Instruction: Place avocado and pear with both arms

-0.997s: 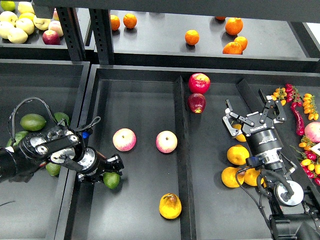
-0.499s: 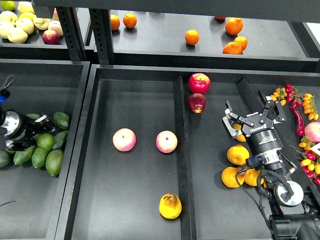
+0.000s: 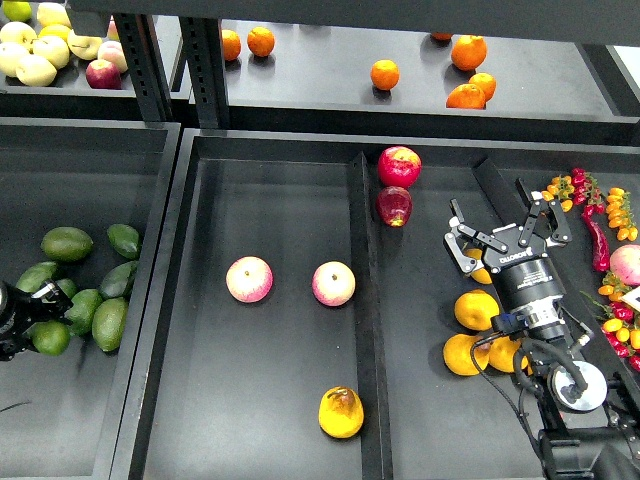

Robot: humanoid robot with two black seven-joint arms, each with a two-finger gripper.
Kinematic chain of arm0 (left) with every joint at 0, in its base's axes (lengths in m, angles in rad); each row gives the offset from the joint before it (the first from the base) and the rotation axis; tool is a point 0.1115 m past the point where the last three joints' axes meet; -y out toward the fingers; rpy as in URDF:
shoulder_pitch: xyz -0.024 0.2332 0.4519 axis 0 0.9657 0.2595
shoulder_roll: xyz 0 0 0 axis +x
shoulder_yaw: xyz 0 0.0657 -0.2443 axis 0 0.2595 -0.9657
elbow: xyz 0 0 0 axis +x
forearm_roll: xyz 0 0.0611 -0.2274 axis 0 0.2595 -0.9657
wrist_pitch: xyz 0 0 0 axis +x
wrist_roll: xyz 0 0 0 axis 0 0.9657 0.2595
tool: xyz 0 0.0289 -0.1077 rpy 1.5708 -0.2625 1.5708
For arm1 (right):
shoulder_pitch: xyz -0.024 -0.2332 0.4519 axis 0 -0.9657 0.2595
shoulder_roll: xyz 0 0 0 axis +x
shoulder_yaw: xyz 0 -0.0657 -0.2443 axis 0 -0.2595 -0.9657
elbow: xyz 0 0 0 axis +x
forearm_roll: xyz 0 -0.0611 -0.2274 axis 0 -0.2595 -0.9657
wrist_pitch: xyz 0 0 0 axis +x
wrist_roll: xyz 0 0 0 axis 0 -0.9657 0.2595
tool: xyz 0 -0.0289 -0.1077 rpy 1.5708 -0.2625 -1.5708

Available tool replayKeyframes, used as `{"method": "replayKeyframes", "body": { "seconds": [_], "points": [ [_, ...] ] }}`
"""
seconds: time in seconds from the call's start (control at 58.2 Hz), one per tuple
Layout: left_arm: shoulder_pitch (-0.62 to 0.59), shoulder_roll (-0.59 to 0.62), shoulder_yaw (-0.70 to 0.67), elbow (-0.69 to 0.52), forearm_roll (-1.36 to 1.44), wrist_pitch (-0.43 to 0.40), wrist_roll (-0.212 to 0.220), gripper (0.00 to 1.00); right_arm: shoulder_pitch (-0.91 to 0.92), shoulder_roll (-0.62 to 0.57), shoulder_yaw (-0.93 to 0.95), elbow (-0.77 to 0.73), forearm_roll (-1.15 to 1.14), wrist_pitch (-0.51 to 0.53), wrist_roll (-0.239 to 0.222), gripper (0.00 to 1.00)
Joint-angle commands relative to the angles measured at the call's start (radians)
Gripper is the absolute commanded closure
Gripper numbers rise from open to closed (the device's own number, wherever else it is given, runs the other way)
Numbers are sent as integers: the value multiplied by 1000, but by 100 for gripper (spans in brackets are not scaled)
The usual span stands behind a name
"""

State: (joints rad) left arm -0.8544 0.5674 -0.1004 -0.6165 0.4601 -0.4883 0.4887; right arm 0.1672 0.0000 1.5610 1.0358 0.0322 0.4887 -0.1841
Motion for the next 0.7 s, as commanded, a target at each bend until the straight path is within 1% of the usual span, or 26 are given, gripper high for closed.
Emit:
{"method": "replayKeyframes", "body": {
  "seconds": [0.0, 0.275, 0.378, 0.464, 0.55, 0.567, 0.688],
  "points": [
    [8, -32, -7, 18, 2, 0, 0, 21, 0, 0, 1, 1, 0, 0, 0, 1],
    [29, -49, -39, 51, 2, 0, 0, 3, -2, 0, 1, 4, 0, 0, 0, 1],
    [38, -50, -64, 57, 0, 0, 0, 1, -2, 0, 1, 4, 0, 0, 0, 1],
    [46, -64, -123, 84, -17, 0, 0, 1, -2, 0, 1, 4, 0, 0, 0, 1],
    [55, -100, -214, 121, -86, 0, 0, 1, -2, 0, 2, 4, 0, 0, 0, 1],
    [66, -127, -298, 126, -137, 0, 0, 1, -2, 0, 2, 6, 2, 0, 0, 1],
    [83, -149, -445, 115, -170, 0, 0, 1, 0, 0, 2, 6, 2, 0, 0, 1]
  ]
}}
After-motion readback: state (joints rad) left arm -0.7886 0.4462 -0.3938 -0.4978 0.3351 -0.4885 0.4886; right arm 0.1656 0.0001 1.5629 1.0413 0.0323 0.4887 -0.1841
